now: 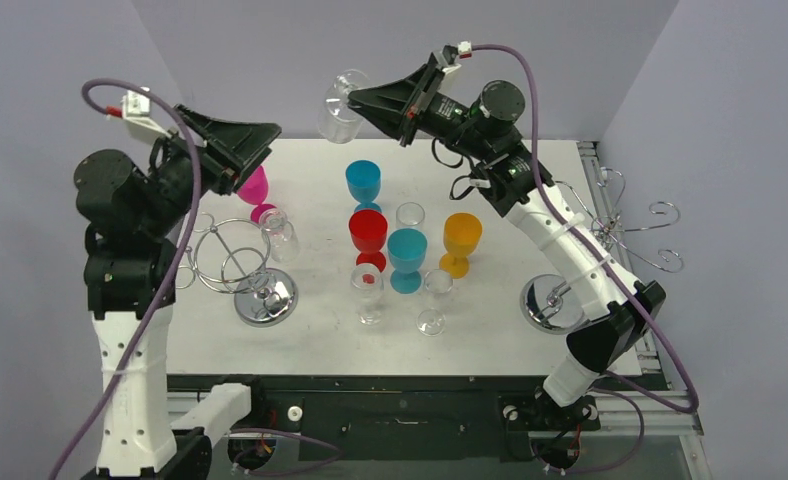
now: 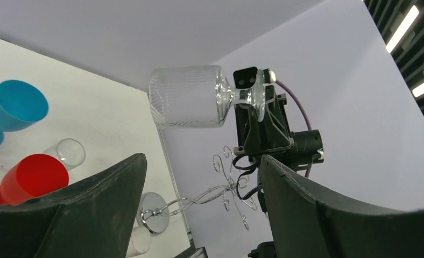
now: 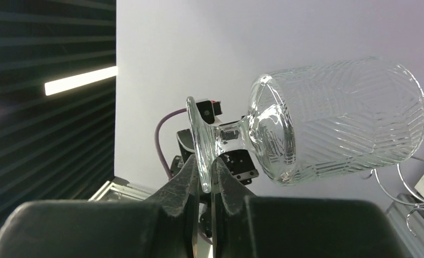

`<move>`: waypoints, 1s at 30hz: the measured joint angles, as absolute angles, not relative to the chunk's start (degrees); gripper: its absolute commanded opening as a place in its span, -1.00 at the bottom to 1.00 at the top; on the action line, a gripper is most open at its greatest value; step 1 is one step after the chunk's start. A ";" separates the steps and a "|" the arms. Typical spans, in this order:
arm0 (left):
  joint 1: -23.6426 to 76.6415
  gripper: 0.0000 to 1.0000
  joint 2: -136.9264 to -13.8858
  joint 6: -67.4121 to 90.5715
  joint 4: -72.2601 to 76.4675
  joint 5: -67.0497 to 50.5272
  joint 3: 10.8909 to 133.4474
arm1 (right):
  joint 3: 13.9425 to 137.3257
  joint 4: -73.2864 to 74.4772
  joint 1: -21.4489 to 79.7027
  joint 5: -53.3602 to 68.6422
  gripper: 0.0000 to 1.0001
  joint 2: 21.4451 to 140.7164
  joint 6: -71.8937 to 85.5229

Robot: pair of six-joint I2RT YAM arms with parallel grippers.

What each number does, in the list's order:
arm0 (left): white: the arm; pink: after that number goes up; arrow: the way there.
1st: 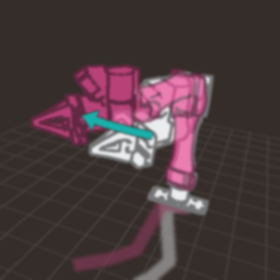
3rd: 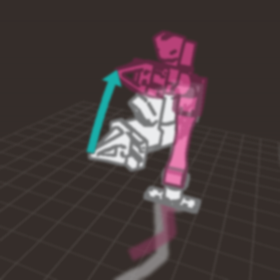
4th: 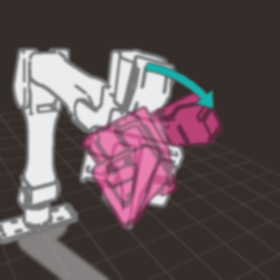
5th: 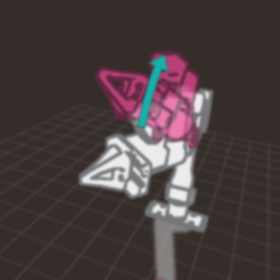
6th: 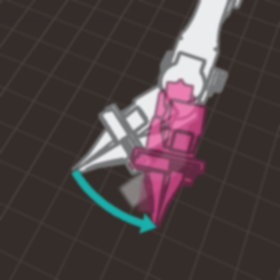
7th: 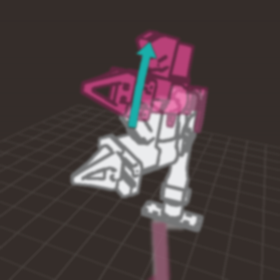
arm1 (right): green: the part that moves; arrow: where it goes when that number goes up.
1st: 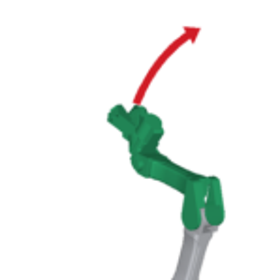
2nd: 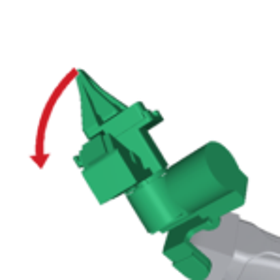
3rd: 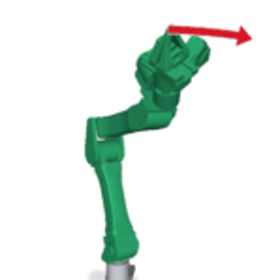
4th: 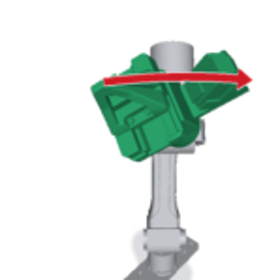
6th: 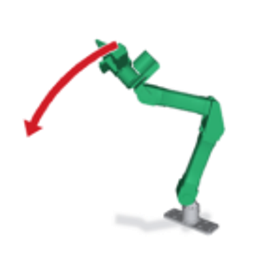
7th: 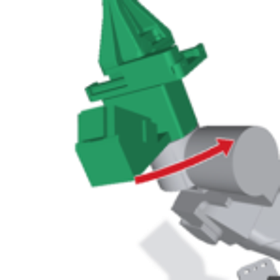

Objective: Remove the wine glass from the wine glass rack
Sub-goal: Place the wine glass at the center of the board.

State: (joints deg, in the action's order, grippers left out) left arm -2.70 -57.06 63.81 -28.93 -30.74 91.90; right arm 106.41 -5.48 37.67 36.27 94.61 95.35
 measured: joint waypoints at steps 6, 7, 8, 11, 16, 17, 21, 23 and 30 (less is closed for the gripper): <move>5.17 0.73 -61.25 63.37 -16.64 -28.82 84.62 | 106.54 -5.50 32.80 36.49 -1.00 93.60 97.82; 5.61 0.75 -61.69 64.01 -14.13 -28.88 82.65 | 106.52 -5.50 32.16 36.58 -1.00 93.49 98.41; 6.07 0.77 -62.24 64.42 -11.38 -28.93 80.79 | 106.52 -5.54 31.62 36.75 -1.00 93.36 99.07; 7.88 0.80 -64.75 66.74 -2.02 -29.65 76.38 | 106.52 -6.59 30.26 37.06 -1.00 92.88 101.41; 10.09 0.81 -71.00 71.75 15.51 -31.88 73.30 | 106.39 -9.02 28.93 37.36 -1.00 91.29 105.23; 10.46 0.81 -72.27 72.93 19.18 -32.21 73.25 | 106.39 -9.74 28.91 37.47 -1.00 91.00 105.95; 12.03 0.80 -75.70 76.58 31.33 -33.34 73.25 | 106.39 -12.10 28.80 37.80 -1.00 90.06 108.38; 12.88 0.79 -77.10 78.19 36.23 -33.78 73.30 | 106.37 -13.02 28.80 37.87 -1.00 89.89 109.38; 15.66 0.70 -81.38 82.56 47.31 -34.87 75.31 | 104.64 -14.59 28.80 37.93 -1.00 89.76 111.77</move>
State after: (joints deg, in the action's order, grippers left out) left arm 15.66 -81.38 82.56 47.31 -34.87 75.31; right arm 104.64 -14.59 28.80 37.93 89.76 111.77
